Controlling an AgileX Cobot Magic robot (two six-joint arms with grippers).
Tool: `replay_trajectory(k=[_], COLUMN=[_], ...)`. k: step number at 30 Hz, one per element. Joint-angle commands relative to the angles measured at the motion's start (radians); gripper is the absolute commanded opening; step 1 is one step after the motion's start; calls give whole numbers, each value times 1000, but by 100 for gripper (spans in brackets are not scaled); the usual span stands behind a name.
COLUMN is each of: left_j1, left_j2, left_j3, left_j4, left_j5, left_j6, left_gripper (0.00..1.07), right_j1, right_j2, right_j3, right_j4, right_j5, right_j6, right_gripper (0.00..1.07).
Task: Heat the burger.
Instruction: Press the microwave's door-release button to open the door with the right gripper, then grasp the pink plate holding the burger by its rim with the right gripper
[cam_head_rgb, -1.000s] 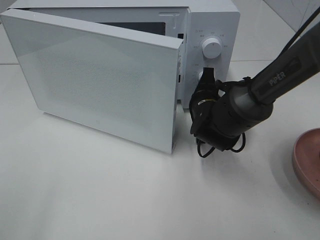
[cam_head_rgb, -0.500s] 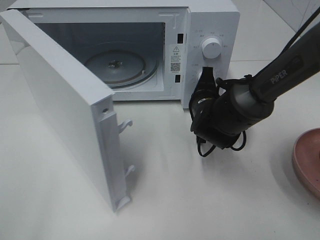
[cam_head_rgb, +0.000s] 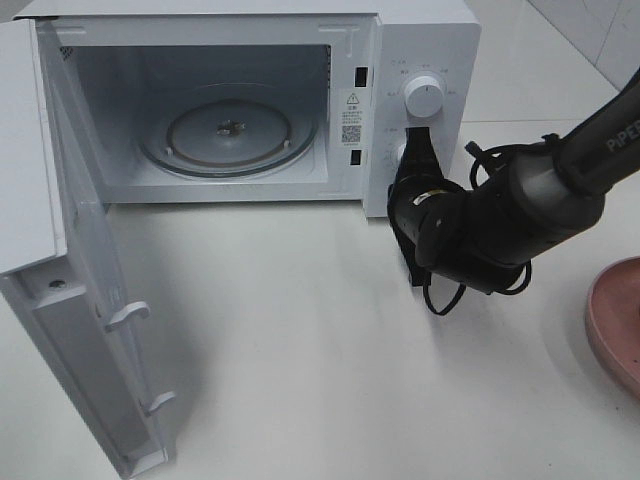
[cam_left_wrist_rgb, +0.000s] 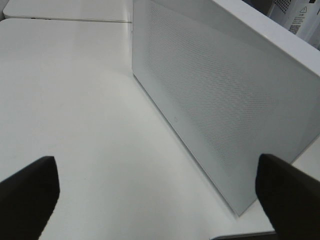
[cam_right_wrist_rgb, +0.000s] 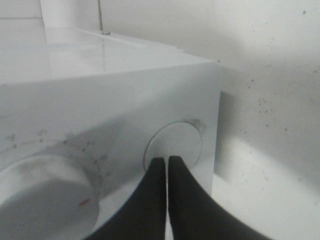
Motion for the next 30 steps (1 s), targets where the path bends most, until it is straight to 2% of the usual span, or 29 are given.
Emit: replay_trajectory(k=[1, 8, 10, 14, 18, 20, 21, 23, 24, 25, 30], left_j1=[-4, -4, -4, -4, -4, -4, -4, -4, -4, -4, -4], left_j2=[-17, -17, -17, -17, -17, -17, -17, -17, -17, -17, -17], left_j3=[3, 3, 3, 3, 3, 3, 3, 3, 3, 3, 3], left_j4=[0, 0, 0, 0, 0, 0, 0, 0, 0, 0, 0], left_j5=[-13, -13, -13, -13, -13, -13, -13, -13, -13, -13, -13], left_j6=[-2, -2, -2, -2, -2, -2, -2, -2, -2, -2, -2], left_gripper=[100, 100, 100, 100, 100, 100, 100, 100, 100, 100, 100], right_j1=[1, 1, 1, 1, -1, -1, -1, -1, -1, -1, -1], right_j2=[-39, -106, -159, -209, -290, -307, -340, -352, -379, -379, -444], right_j3=[24, 92, 137, 166, 192, 192, 192, 192, 192, 192, 192], right_j4=[-35, -51, -50, -51, -51, -51, -51, -51, -51, -51, -55], right_j5=[30, 106, 176, 225, 342, 366, 418, 438, 491, 491, 640], right_j6=[-24, -116, -248, -364, -597, -643, -766, -815, -941, -941, -1257], right_gripper=[1, 2, 2, 2, 3, 4, 4, 4, 5, 5, 7])
